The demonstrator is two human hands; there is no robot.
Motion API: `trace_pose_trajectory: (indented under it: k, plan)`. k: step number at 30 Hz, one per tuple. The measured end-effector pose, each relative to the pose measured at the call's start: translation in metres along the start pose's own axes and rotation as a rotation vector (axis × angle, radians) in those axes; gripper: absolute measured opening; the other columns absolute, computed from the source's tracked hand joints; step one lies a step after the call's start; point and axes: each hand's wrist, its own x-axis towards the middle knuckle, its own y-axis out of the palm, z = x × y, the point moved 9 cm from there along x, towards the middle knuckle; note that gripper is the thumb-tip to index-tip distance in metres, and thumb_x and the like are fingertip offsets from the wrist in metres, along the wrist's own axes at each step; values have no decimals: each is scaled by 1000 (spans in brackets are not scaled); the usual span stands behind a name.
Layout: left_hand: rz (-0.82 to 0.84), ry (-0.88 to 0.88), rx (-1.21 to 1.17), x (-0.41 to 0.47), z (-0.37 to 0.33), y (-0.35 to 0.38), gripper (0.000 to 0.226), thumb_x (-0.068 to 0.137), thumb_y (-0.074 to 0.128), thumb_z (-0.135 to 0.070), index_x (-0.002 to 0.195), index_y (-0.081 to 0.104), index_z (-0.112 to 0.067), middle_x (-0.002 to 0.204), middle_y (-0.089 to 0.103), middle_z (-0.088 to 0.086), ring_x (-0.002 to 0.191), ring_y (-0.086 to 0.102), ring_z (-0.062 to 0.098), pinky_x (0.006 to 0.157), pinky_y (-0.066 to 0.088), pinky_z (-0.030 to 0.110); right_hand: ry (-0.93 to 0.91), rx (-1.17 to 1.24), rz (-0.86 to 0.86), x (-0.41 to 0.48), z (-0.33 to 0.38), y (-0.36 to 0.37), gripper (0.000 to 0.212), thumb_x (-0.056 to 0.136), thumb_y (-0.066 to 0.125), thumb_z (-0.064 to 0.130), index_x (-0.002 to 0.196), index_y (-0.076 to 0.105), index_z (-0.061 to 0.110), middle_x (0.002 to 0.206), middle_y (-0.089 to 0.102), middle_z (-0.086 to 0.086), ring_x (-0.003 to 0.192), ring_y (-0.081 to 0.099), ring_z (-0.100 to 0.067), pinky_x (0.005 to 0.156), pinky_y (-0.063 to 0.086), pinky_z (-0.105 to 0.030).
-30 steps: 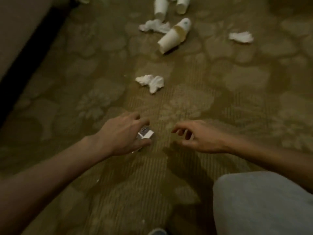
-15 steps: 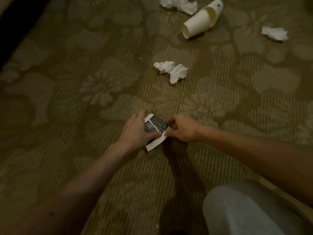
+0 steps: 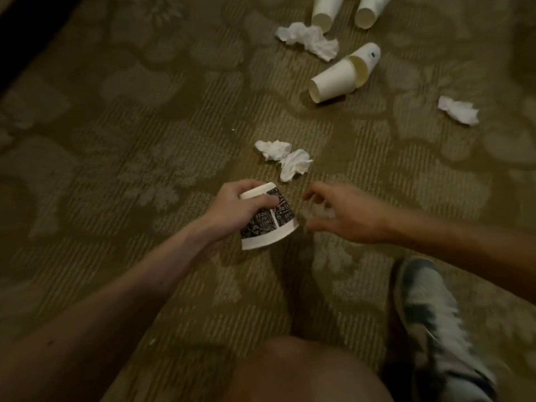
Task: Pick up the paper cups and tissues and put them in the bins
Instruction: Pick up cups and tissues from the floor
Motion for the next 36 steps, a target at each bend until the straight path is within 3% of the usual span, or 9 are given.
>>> trace_pose_trajectory:
  k: [4, 7, 10, 15, 19, 22, 26, 29, 36]
  plan:
    - [-76, -103, -40, 22, -1, 1, 11, 81, 78, -25, 82, 67, -27, 73, 71, -11, 61, 69, 0, 52, 53, 15, -113, -236, -95, 31, -21, -29, 80, 89, 65, 41, 153, 17, 36, 160, 17, -2, 144, 25, -27, 113, 33, -46]
    - [-118, -101, 83, 39, -14, -7, 10, 83, 77, -26, 84, 67, -27, 81, 71, -8, 69, 69, 5, 59, 54, 18, -154, -365, -46, 74, -28, -23, 95, 88, 64, 48, 153, -5, 42, 164, -11, -1, 150, 5, -32, 115, 26, -57]
    - [-128, -87, 230, 51, -29, -16, 13, 85, 76, -29, 94, 68, -24, 85, 70, -6, 75, 68, 6, 64, 55, 22, -294, -376, -56, 109, -12, -15, 102, 85, 64, 53, 152, -12, 42, 163, -18, -2, 149, 3, -34, 114, 26, -59]
    - [-173, -117, 292, 53, -37, -23, 15, 84, 75, -30, 95, 67, -24, 88, 70, -3, 82, 68, 11, 68, 56, 32, -488, -474, -98, 144, 11, -9, 86, 94, 58, 43, 155, -2, 36, 162, 3, -5, 134, 29, -36, 103, 41, -46]
    - [-168, -104, 354, 53, -51, -20, 13, 85, 74, -33, 87, 62, -31, 88, 68, -6, 79, 66, 8, 63, 52, 26, -522, -390, -102, 156, 13, -21, 45, 100, 52, 30, 142, 39, 20, 139, 39, -8, 117, 46, -29, 92, 43, -38]
    - [-151, -98, 352, 58, -59, -12, 14, 85, 74, -33, 93, 63, -30, 92, 69, -4, 81, 68, 11, 68, 56, 29, -352, -188, -85, 151, -8, -25, 25, 101, 46, 35, 107, 58, 13, 106, 61, -10, 91, 57, -24, 76, 43, -35]
    - [-111, -71, 291, 71, -72, 30, 12, 83, 77, -29, 86, 66, -26, 83, 71, -5, 67, 67, 3, 54, 53, 17, -55, 167, -47, 118, -75, -29, 59, 101, 30, 56, 81, 65, 12, 80, 62, -6, 76, 59, -22, 70, 42, -32]
    - [-27, -60, 238, 83, -88, 86, 15, 83, 77, -28, 93, 69, -21, 83, 71, -3, 67, 67, 4, 53, 52, 16, 70, 422, -145, 75, -129, -46, 61, 101, 29, 56, 64, 58, 18, 65, 58, 0, 60, 55, -14, 57, 40, -29]
    - [215, 35, 269, 96, -125, 230, 11, 83, 76, -25, 83, 65, -23, 80, 69, -7, 60, 66, -2, 51, 52, 16, 301, 948, -284, -1, -255, -50, 19, 102, 50, 15, 83, 55, 17, 62, 59, -1, 39, 53, -6, 35, 38, -19]
